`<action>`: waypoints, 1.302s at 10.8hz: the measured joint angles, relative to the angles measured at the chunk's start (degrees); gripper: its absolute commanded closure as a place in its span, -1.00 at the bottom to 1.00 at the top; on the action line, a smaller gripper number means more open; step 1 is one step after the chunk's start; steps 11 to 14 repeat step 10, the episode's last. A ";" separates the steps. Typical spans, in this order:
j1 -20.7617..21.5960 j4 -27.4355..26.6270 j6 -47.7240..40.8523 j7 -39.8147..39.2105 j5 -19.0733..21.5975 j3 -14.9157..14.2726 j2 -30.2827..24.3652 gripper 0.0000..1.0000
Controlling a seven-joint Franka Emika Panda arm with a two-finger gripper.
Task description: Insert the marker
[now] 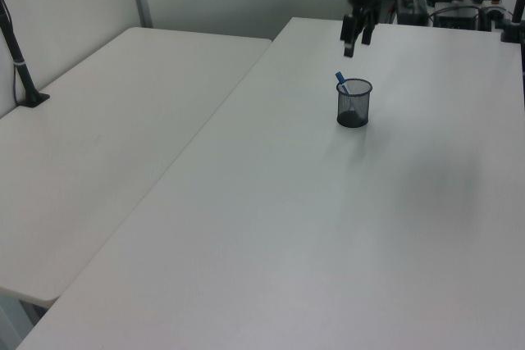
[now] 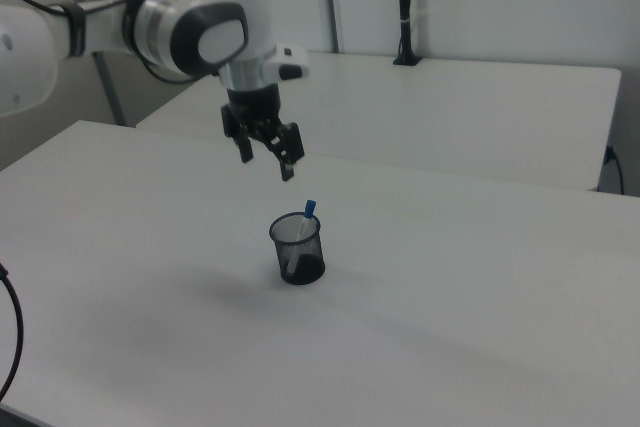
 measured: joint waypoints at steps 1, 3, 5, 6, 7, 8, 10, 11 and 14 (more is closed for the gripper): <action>-0.02 1.26 -4.59 0.00 0.00 0.00 -2.32 -1.00; -0.48 1.77 -11.64 0.00 -0.01 1.26 -7.14 -1.00; -3.81 1.76 -15.14 0.05 -0.09 5.01 -10.61 -1.00; -5.35 1.74 -15.48 0.05 -0.09 6.01 -11.58 -1.00; -6.51 1.73 -15.53 0.05 -0.10 6.37 -11.98 -1.00; -7.58 1.70 -15.53 0.05 -0.10 6.57 -11.99 -1.00; -9.55 1.67 -15.53 0.05 -0.10 7.80 -12.03 -1.00; -9.55 1.67 -15.53 0.05 -0.10 7.80 -12.03 -1.00; -9.55 1.67 -15.53 0.05 -0.10 7.80 -12.03 -1.00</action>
